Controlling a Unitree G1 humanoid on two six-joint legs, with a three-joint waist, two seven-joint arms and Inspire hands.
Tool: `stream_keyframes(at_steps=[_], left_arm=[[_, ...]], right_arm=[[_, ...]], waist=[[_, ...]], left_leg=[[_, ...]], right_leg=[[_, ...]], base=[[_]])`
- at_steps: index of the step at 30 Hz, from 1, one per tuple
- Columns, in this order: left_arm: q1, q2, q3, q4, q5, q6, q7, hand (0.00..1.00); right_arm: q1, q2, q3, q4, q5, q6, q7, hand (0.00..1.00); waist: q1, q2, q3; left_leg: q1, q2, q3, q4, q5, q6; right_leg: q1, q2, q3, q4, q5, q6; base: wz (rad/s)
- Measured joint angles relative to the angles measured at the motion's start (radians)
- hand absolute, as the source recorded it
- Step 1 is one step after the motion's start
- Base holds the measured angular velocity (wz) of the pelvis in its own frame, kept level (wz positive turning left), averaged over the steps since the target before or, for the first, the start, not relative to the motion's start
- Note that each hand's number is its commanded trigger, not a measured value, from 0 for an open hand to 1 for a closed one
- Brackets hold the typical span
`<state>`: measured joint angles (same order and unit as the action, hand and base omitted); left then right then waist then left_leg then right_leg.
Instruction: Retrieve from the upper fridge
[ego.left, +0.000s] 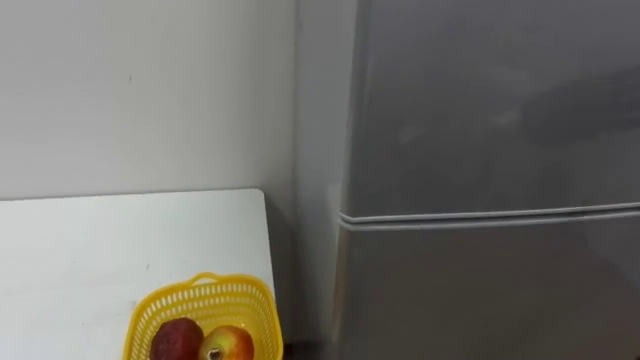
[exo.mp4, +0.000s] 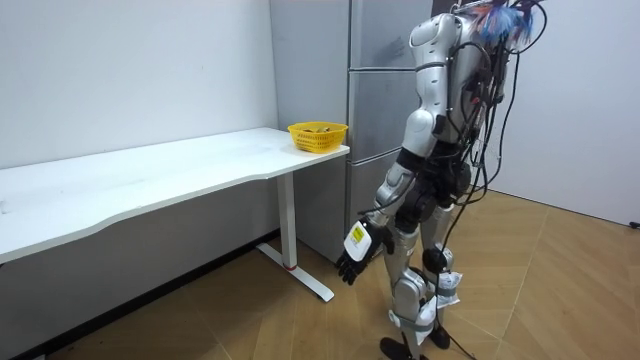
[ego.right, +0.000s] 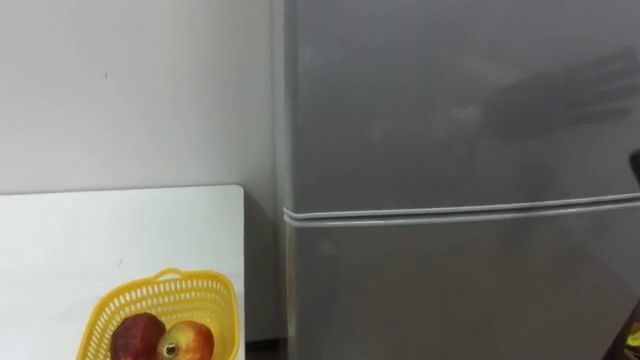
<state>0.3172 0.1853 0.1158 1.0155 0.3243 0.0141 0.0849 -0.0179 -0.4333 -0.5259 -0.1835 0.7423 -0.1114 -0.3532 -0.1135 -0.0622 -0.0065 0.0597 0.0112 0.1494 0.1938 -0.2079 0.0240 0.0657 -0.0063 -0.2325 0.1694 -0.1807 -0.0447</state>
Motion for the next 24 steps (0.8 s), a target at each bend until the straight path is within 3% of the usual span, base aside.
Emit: stream_keyframes(at_steps=[3,8,12,15,19,24], left_arm=[[-0.012,0.000,0.000,-0.012,0.004,0.000,0.001,0.00],[-0.031,-0.010,-0.003,-0.032,-0.002,0.003,0.027,0.00],[-0.047,-0.013,-0.003,-0.039,-0.017,0.024,0.038,0.00],[-0.042,-0.014,-0.002,-0.038,-0.017,0.031,0.033,0.00],[-0.042,-0.016,-0.004,-0.035,-0.017,0.031,0.019,0.00],[-0.042,-0.021,-0.006,-0.035,-0.017,0.031,0.010,0.00]], right_arm=[[0.046,0.003,-0.008,0.011,-0.028,-0.012,-0.022,0.00],[0.125,0.056,-0.003,0.136,-0.080,-0.010,-0.082,0.00],[0.162,0.131,0.017,0.368,-0.083,0.008,-0.108,0.00],[0.200,0.190,0.052,0.514,-0.085,0.045,-0.111,0.00],[0.200,0.205,0.144,0.798,-0.087,0.049,-0.105,0.00],[0.198,0.241,0.190,1.052,-0.110,0.064,-0.034,0.00]], waist=[[-0.007,0.007,0.0020],[-0.015,0.006,0.0038],[-0.015,0.008,0.0019],[-0.014,0.012,0.0004],[-0.005,0.015,0.0006],[0.006,0.015,0.0012]], left_leg=[[0.004,0.001,0.011,-0.010,0.000,0.000],[0.006,0.001,0.016,-0.015,0.000,0.000],[0.005,0.002,0.016,-0.022,0.001,0.000],[0.009,0.001,0.018,-0.023,0.001,-0.001],[0.013,0.002,0.036,-0.025,0.001,-0.001],[0.026,0.000,0.035,-0.027,0.001,-0.001]], right_leg=[[-0.001,0.003,0.015,-0.003,-0.001,0.001],[-0.001,0.004,0.019,0.002,0.000,0.001],[-0.010,0.006,0.028,0.002,0.001,0.000],[-0.012,0.007,0.032,0.001,0.001,0.001],[-0.008,0.006,0.043,0.001,0.000,0.001],[0.003,0.004,0.041,0.000,-0.010,0.005]], base=[[-0.10],[-0.01],[-0.06],[-0.07],[-0.08],[0.03]])
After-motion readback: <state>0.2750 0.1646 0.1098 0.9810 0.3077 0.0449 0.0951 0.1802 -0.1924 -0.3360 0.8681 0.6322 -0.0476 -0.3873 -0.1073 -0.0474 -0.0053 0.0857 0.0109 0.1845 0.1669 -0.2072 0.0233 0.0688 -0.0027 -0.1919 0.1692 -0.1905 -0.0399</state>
